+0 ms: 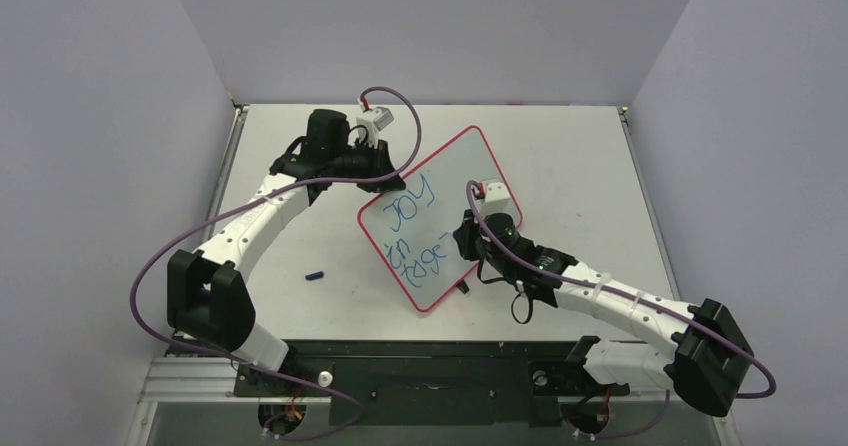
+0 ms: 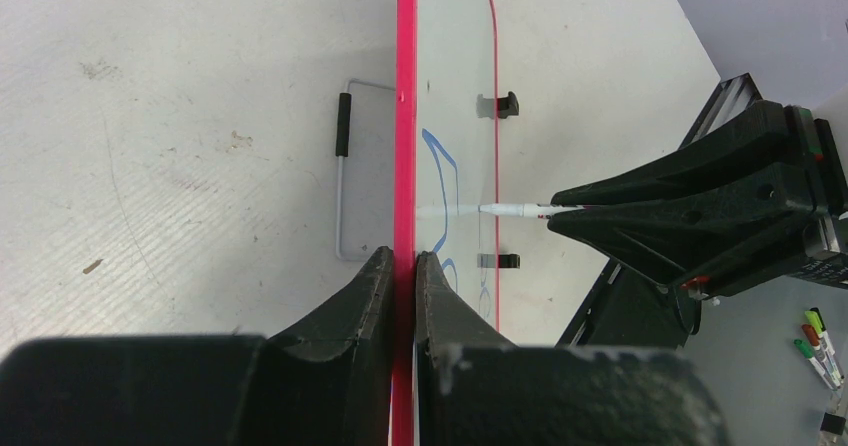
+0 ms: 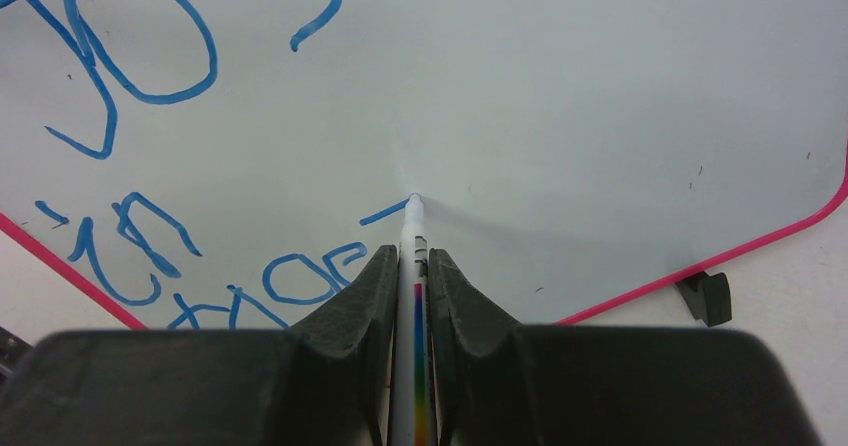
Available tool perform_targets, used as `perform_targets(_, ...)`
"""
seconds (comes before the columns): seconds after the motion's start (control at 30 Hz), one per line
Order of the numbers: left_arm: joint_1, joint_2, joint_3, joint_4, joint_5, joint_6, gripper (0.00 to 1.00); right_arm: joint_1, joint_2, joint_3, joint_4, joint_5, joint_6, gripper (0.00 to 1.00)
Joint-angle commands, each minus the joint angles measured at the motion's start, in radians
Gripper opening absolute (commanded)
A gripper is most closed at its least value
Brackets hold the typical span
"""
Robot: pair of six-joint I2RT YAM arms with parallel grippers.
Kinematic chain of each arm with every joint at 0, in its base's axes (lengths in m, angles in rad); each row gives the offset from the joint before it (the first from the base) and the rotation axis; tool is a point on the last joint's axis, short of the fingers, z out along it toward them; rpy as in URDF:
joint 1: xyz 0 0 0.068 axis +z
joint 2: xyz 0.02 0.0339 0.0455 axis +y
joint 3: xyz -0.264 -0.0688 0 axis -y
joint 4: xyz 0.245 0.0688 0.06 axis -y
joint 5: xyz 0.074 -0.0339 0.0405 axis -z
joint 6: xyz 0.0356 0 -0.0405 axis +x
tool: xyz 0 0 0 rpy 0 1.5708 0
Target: Write a sentence on the whiteboard
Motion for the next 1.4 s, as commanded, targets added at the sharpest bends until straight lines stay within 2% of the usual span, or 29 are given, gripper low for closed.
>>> perform_targets(0.0,-0.001,-0.01,0.023,0.042,-0.017,0.048,0.0,-0.014,-0.003,0.013,-0.001,0.034,-0.021,0.0)
perform_targets(0.43,-0.001,-0.012,0.023,0.041,-0.018,0.048,0.0,-0.006,-0.084,0.067,-0.078,0.003,-0.03,0.0)
perform_targets(0.97,-0.001,-0.018,0.022,0.041,-0.016,0.048,0.0,0.003,0.027,0.153,-0.035,-0.046,-0.029,0.0)
perform_targets(1.37,-0.001,-0.02,0.02,0.04,-0.018,0.048,0.0,0.005,0.063,0.119,-0.001,-0.054,-0.016,0.0)
